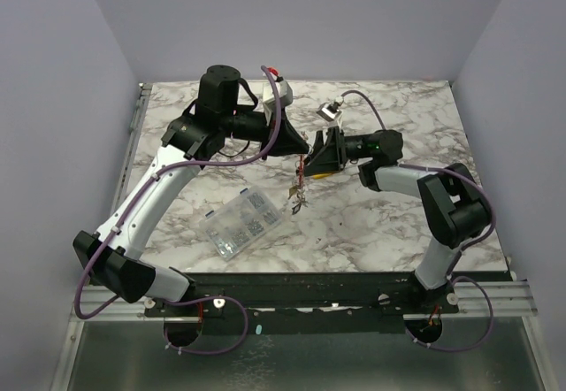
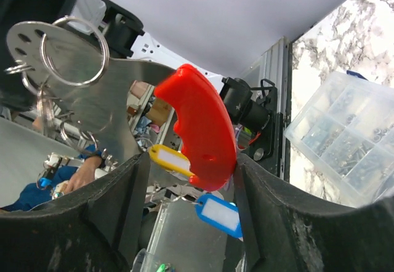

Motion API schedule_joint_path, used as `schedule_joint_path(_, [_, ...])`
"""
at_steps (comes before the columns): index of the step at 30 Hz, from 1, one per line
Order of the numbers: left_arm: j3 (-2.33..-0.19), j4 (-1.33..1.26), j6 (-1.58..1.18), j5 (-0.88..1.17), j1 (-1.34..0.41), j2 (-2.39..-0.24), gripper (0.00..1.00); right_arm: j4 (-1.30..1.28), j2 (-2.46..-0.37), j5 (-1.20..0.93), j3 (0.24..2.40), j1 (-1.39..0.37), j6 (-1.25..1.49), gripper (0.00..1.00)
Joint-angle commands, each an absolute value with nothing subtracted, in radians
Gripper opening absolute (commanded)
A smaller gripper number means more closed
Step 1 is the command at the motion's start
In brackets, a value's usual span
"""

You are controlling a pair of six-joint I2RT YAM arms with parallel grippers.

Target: Remove the keys from the keyring

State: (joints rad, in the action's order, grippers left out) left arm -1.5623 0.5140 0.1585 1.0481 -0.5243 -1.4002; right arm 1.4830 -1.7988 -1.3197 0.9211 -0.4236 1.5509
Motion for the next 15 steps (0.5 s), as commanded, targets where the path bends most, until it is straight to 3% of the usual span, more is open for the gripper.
schedule_joint_path(1, [-1.561,0.494,0.173,1.024,-0.506,-1.376,0.0,1.74,-1.72,-1.312,0.905,-0.425,1.533,0.62])
schedule_joint_path(15, [-1.491,0.494,0.21,0.952,-0.455,-1.337,0.0,1.74,-1.662,-1.32,0.906,-0.417,1.558,0.41])
